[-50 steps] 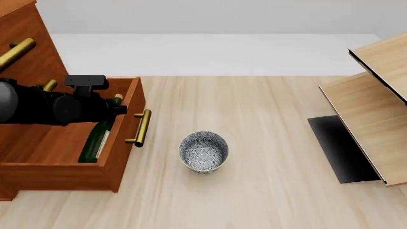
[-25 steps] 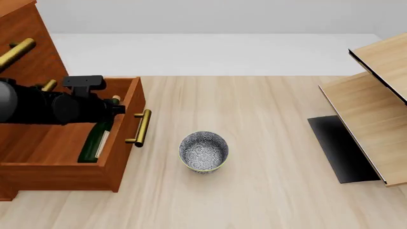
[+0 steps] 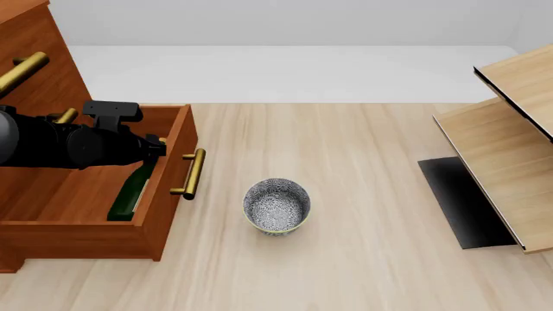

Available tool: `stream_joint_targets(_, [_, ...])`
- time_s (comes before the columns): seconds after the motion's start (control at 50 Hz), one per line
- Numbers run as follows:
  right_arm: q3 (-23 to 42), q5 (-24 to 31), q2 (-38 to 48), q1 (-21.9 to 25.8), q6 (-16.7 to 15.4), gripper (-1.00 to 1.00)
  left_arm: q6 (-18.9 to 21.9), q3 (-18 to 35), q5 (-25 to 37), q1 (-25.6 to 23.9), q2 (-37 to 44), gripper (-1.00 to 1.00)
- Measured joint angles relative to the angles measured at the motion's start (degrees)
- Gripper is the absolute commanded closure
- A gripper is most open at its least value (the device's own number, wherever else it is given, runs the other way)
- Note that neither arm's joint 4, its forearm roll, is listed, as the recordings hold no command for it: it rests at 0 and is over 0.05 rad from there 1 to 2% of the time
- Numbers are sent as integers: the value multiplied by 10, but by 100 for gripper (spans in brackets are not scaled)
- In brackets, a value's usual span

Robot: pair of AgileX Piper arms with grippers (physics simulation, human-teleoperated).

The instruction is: Put the wine bottle in the bottom drawer of the cabinet.

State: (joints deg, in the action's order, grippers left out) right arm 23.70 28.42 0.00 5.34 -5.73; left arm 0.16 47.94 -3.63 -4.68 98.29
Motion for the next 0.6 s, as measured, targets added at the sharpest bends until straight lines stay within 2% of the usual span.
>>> stream_joint_targets(0.28, [2,2,0,0,0,-100,4,6,21,1,-12,-100])
stream_joint_targets(0.6, [7,3,0,4,2,-100,14,20,76,6,-74,-100])
